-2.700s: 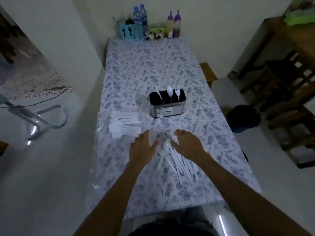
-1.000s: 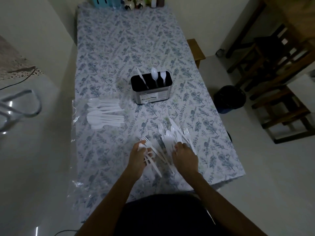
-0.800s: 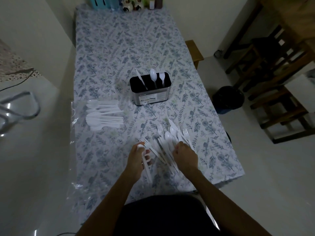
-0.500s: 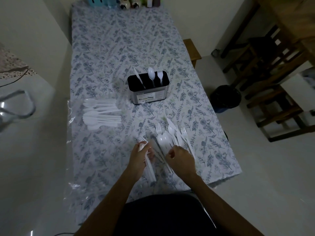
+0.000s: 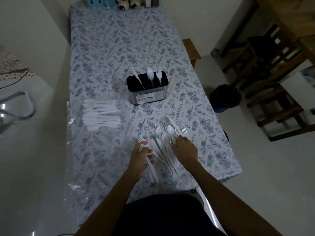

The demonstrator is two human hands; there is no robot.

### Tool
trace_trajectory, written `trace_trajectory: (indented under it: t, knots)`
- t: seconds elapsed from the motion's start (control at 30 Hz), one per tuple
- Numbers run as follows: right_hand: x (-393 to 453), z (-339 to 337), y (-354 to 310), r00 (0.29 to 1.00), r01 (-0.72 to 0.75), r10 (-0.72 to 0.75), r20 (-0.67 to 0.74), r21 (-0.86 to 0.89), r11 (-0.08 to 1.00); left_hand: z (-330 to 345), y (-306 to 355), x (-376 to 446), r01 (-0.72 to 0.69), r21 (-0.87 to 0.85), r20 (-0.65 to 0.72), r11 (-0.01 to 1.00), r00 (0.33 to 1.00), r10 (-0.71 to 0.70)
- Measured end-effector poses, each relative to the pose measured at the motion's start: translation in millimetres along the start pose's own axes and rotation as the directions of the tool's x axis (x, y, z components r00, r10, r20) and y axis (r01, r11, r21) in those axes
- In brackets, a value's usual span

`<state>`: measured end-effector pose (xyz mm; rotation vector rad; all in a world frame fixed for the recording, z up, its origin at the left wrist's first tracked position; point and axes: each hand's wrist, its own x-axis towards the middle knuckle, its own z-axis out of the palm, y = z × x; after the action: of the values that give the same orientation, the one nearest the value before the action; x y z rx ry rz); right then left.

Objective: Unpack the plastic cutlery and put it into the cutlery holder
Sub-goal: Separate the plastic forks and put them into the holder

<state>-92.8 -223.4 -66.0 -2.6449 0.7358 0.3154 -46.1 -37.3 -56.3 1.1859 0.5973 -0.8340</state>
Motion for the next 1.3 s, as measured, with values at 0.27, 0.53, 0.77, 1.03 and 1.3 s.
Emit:
trace_trajectory:
  t: [0.27,0.53,0.77,1.03,1.3]
  knots:
    - [-31,0,-4,0.997,0.062,-0.049,-0.060,0.224,0.973,-3,-1,10,-0.064,0.012,-0.005,0.998,0.998,0.064]
    - [-63,-2,-29,0.981,0.154,-0.183,0.061,0.322,0.934,7,-5,9,-0.136,-0.006,-0.025,0.991,0.990,0.136]
    - [-24,11,-2,0.996,0.088,-0.088,-0.010,-0.006,0.996,-8,-6,10,-0.107,0.019,-0.071,0.994,0.992,0.108]
    - [-38,20,-2,0.998,0.055,-0.055,-0.002,0.116,0.992,-7,-6,11,-0.110,-0.015,-0.005,0.994,0.994,0.110]
    - [-63,13,-14,0.947,0.265,-0.315,0.058,0.413,0.872,-1,-17,15,-0.158,0.081,0.022,0.984,0.987,0.156]
